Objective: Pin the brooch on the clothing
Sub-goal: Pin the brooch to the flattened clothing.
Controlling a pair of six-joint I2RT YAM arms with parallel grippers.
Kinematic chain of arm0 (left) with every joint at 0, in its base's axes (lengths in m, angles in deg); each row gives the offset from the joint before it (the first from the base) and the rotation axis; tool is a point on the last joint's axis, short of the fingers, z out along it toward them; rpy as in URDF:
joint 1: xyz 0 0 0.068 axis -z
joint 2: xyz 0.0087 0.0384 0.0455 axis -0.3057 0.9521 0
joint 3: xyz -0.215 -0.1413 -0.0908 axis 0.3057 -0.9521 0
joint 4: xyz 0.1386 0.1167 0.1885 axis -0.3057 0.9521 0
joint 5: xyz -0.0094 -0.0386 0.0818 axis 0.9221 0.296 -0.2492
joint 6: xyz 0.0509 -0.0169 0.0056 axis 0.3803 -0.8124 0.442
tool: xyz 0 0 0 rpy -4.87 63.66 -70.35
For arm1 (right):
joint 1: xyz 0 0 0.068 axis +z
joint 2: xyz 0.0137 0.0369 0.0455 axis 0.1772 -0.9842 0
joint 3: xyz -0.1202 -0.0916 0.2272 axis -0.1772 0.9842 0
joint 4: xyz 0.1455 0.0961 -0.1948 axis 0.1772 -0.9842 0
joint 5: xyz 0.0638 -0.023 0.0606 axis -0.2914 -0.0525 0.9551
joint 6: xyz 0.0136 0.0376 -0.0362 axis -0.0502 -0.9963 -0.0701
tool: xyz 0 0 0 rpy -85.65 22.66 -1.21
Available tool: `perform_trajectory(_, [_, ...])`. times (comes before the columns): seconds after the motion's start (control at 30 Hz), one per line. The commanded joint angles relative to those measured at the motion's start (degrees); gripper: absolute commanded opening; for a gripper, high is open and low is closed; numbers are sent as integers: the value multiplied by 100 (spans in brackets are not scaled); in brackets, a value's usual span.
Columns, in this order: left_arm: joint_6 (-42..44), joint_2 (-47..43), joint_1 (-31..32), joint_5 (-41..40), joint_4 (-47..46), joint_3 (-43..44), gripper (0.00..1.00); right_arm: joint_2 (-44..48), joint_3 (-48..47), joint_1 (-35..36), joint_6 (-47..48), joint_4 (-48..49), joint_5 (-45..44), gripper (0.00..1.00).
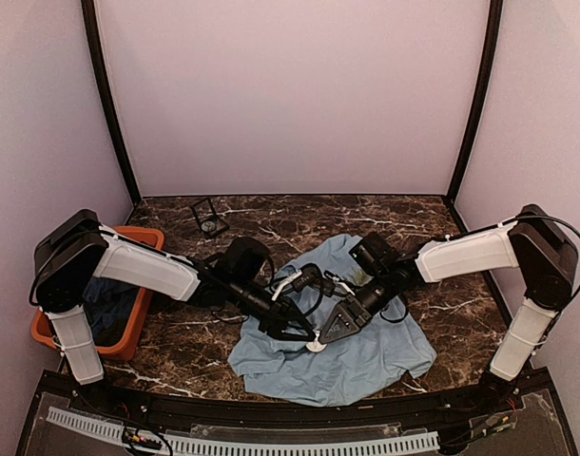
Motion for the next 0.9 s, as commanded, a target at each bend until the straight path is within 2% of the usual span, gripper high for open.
perform_trajectory(0.0, [124,79,27,171,340,104,49,-43,-237,29,153,194,26,0])
perform_trajectory(0.87, [271,121,273,-42,584,218,47,89,-181,31,-20,366,146,0])
